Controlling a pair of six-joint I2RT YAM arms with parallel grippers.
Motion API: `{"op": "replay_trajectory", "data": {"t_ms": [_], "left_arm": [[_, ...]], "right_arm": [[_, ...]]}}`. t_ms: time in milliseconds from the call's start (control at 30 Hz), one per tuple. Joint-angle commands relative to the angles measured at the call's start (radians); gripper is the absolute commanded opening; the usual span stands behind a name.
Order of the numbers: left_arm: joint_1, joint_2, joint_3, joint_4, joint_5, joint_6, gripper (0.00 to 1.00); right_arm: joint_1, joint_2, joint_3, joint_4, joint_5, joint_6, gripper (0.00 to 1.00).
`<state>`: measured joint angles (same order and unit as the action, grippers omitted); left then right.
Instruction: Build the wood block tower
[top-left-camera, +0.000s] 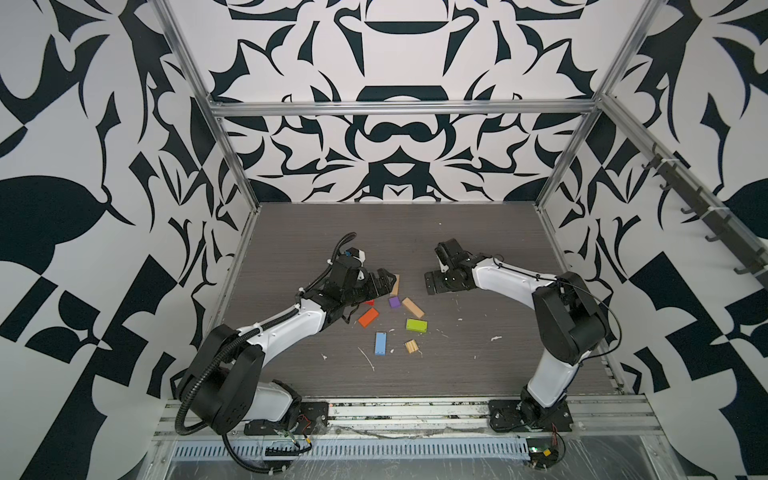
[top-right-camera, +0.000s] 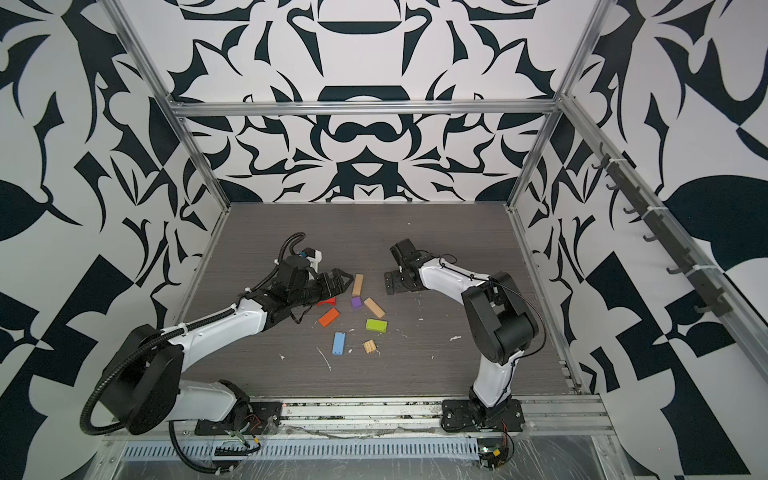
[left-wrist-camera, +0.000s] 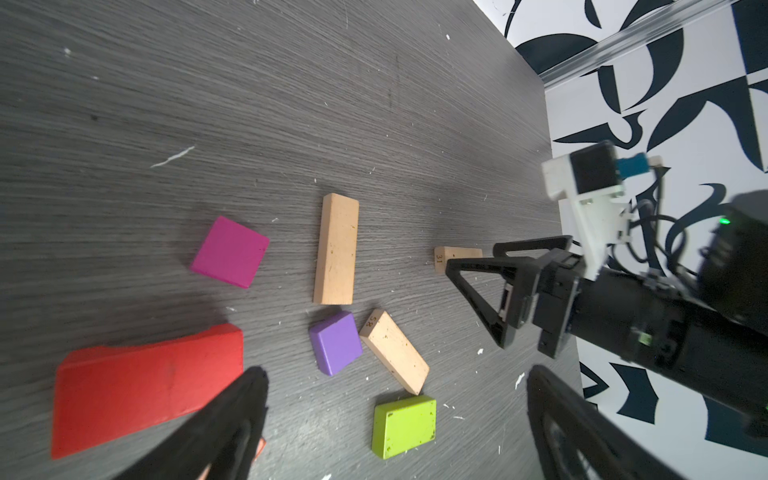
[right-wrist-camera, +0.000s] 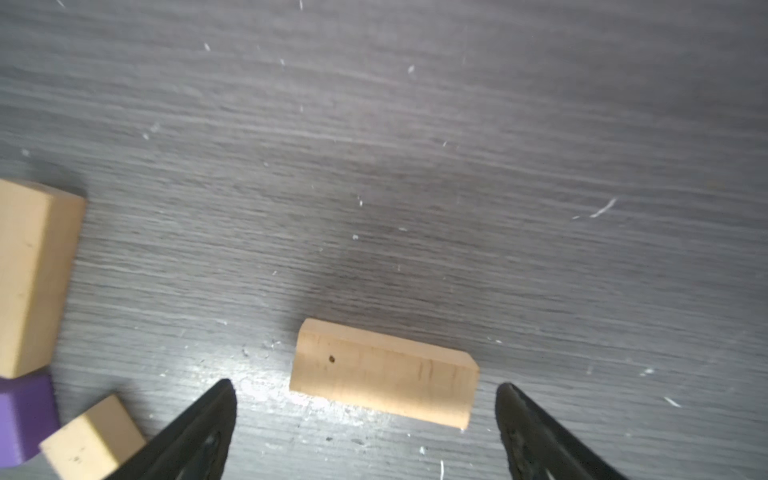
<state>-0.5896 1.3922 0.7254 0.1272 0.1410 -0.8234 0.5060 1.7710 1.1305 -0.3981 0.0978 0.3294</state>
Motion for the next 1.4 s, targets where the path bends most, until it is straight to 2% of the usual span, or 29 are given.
{"op": "replay_trajectory", "data": {"t_ms": [0,533,833,1000,1367], "left_arm": [[-0.006,0.024,0.056,-0.03,-0.016,0.025,1.0],[-0.006,0.309,0.277,-0.041,0.069,0.082,1.0],[-0.006,0.45,0.439,-0.177,0.079,0.154,1.0],[0.003,0.488,0.476,-0.207,0.047,0.149,1.0],[0.006,0.582,0.566,-0.258,0.053,0.13,1.0]], "right_arm": [[0.0,-0.051,0.005,0.006,0.032,-0.012,1.0],[-0.001,-0.284,-0.158,0.025,0.069,0.028,0.95],[-0.001,-0.438,-0.282,0.056,0.086,0.092,0.95],[-0.001,-0.457,-0.291,0.027,0.061,0.093,0.95],[0.002,-0.497,-0.327,0.042,0.049,0.083,0.94]]}}
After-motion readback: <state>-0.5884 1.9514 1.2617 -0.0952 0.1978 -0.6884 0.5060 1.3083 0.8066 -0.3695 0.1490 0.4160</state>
